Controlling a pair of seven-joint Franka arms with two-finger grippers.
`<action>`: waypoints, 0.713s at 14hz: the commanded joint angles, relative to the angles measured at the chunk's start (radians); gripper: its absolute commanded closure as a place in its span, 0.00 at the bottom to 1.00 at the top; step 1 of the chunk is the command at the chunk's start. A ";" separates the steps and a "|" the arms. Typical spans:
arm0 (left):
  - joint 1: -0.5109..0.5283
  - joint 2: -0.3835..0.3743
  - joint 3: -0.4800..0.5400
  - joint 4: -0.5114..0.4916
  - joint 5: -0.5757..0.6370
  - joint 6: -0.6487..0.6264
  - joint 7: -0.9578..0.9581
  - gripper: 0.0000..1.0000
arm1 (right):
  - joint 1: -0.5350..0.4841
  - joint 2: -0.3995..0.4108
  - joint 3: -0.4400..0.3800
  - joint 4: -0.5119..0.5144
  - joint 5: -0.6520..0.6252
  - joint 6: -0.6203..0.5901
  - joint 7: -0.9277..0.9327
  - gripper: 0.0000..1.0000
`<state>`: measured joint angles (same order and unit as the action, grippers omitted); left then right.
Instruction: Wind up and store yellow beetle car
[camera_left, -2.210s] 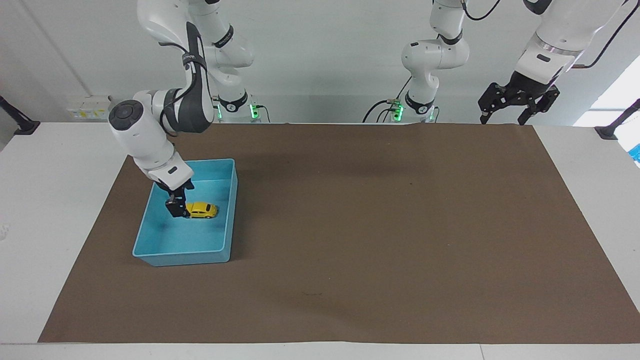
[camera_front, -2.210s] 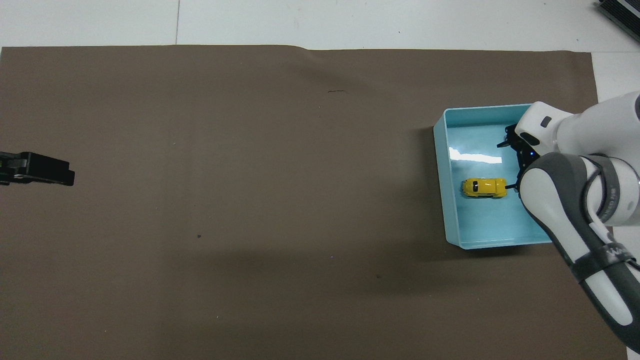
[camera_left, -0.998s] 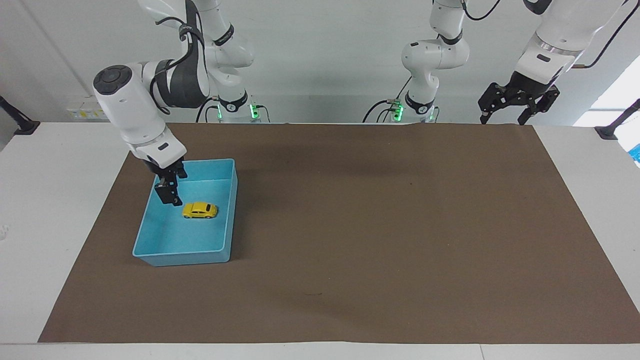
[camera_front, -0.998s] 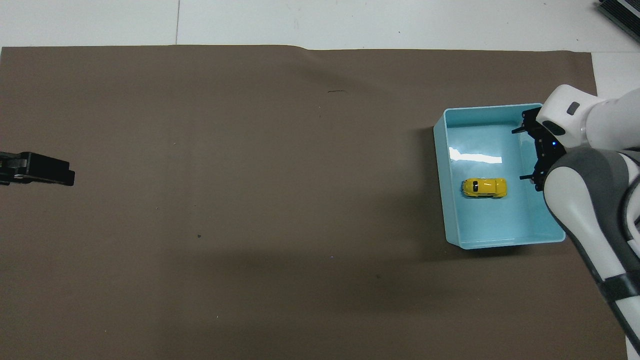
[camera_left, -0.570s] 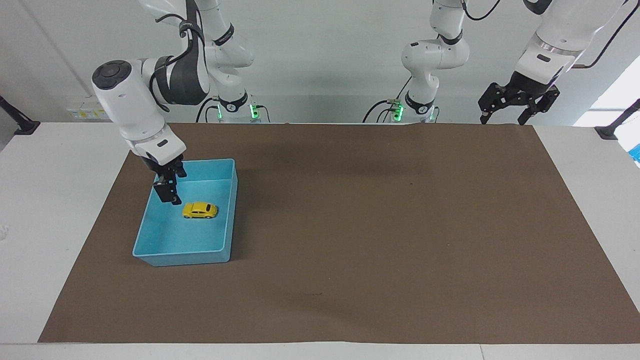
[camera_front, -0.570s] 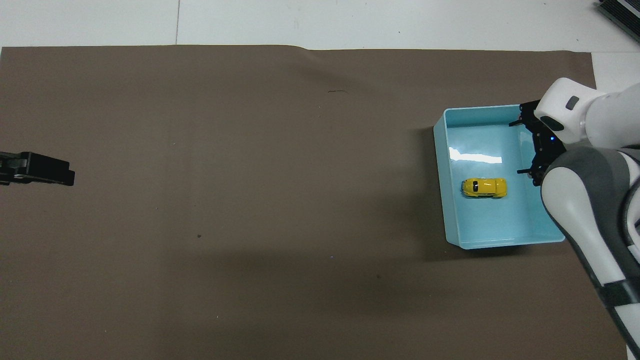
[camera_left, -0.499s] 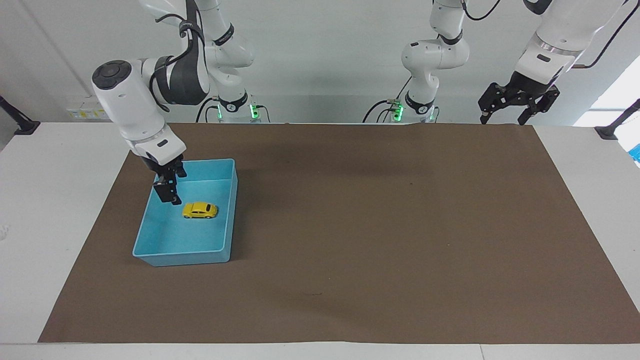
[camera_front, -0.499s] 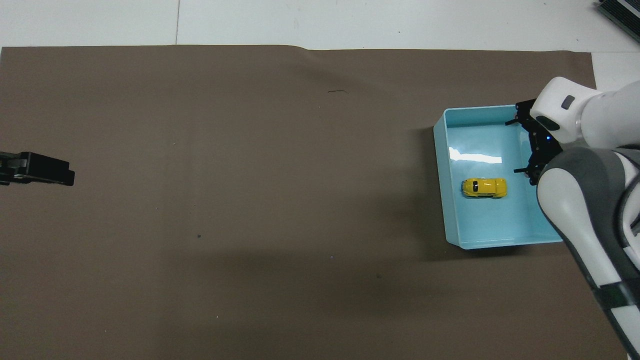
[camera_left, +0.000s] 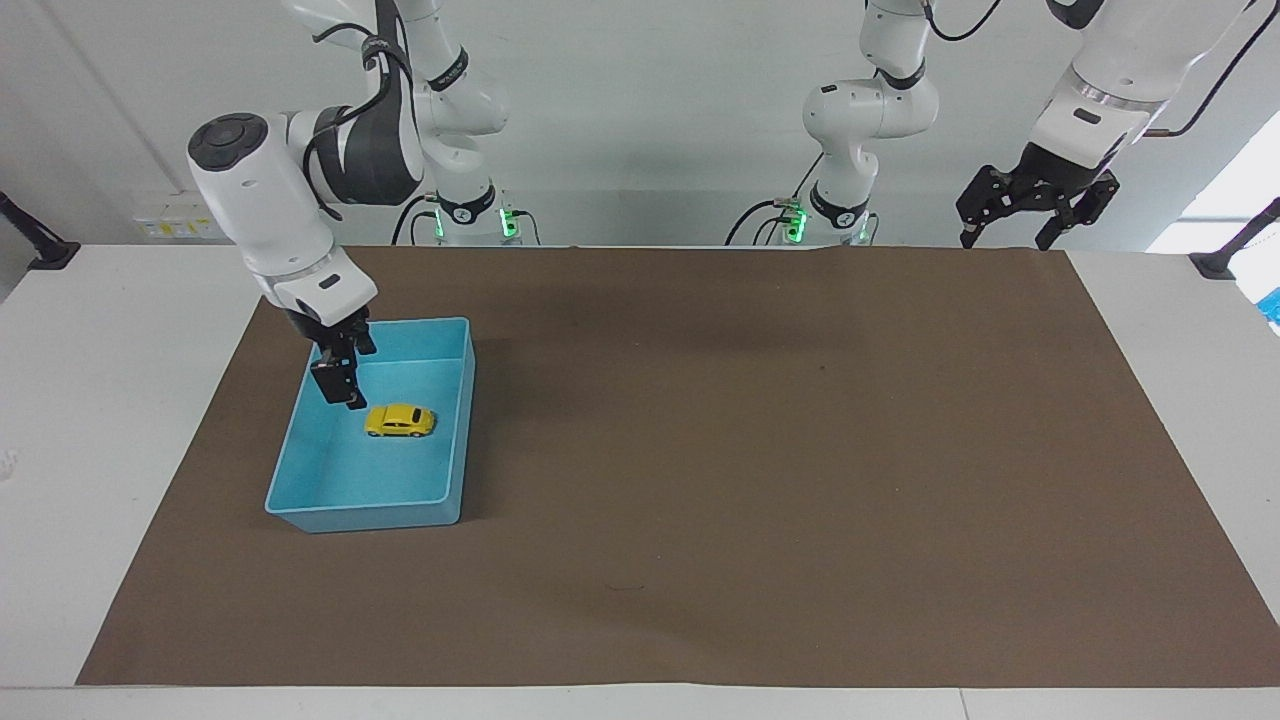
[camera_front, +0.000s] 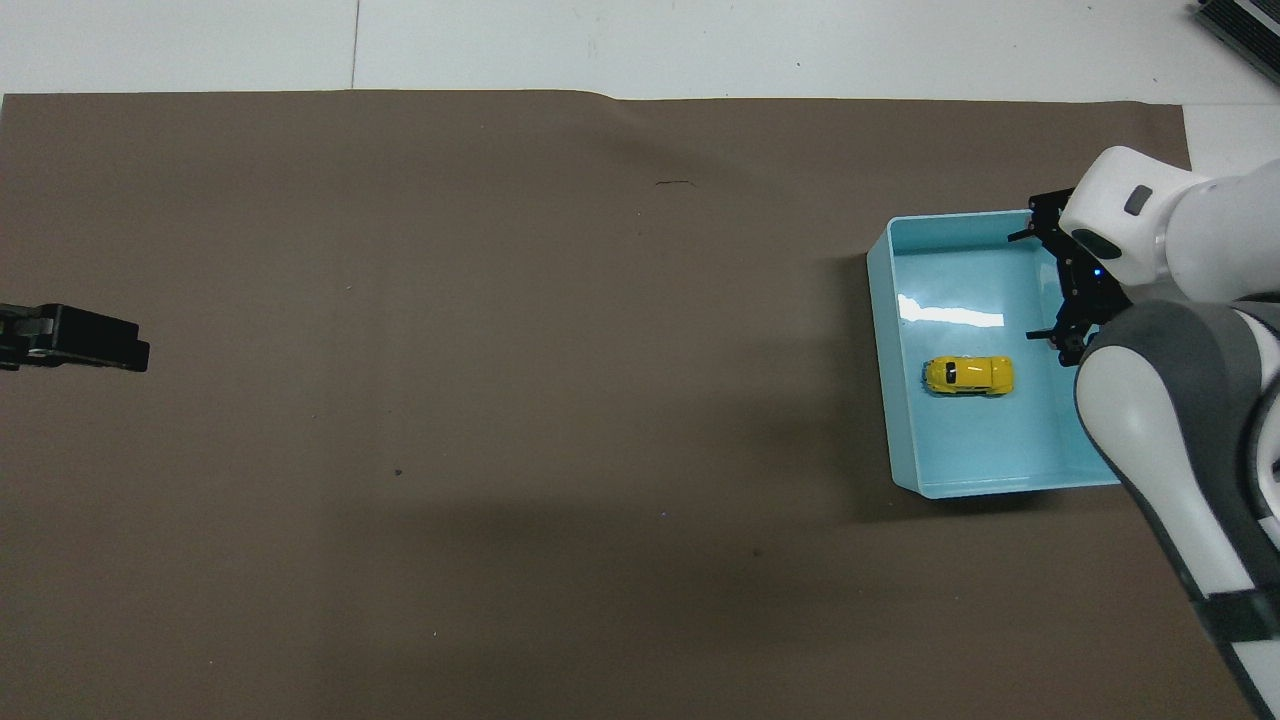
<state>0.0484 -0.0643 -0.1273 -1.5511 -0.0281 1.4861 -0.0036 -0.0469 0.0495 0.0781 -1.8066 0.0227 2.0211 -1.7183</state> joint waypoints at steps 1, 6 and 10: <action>0.021 -0.012 -0.008 -0.007 -0.013 -0.012 0.016 0.00 | -0.013 -0.043 -0.003 -0.007 -0.003 -0.021 0.012 0.00; 0.021 -0.012 -0.008 -0.007 -0.013 -0.012 0.016 0.00 | -0.008 -0.098 -0.023 0.003 0.006 -0.080 0.167 0.00; 0.021 -0.012 -0.008 -0.007 -0.013 -0.012 0.016 0.00 | -0.005 -0.115 -0.066 0.013 0.014 -0.111 0.350 0.00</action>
<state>0.0484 -0.0645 -0.1273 -1.5511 -0.0281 1.4861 -0.0036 -0.0541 -0.0528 0.0306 -1.8033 0.0247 1.9376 -1.4472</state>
